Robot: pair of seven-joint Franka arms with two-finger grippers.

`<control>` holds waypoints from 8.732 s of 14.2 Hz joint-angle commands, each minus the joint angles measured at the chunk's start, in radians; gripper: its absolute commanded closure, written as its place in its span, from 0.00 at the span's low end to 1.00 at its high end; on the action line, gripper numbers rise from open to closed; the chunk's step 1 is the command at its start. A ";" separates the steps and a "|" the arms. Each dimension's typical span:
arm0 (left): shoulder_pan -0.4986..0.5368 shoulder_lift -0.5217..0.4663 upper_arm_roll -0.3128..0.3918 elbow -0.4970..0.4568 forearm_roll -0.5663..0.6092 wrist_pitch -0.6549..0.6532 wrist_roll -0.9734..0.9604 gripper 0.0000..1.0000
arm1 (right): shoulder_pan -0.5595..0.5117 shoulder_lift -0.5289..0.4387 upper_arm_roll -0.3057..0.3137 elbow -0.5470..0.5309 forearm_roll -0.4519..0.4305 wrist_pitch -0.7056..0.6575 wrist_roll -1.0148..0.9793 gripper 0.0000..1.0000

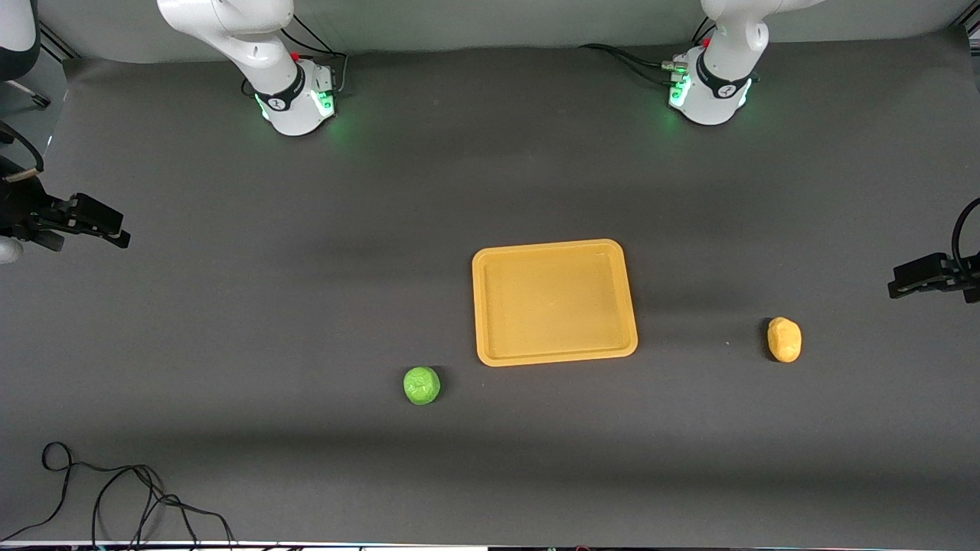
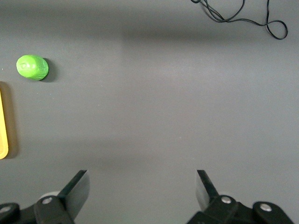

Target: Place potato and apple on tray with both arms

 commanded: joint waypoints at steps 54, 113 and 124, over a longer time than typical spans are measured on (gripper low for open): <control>-0.376 0.359 -0.088 -0.340 -0.100 0.445 -0.540 0.96 | 0.506 0.911 -0.009 0.264 -0.055 0.807 0.472 0.00; -0.260 -0.244 0.278 -0.346 -0.009 0.045 0.010 0.03 | 0.897 0.997 0.006 0.552 -0.166 0.531 1.126 0.00; -0.129 -0.251 0.119 -0.336 0.004 0.006 0.033 0.01 | 0.659 0.412 -0.006 0.435 -0.100 -0.107 0.671 0.00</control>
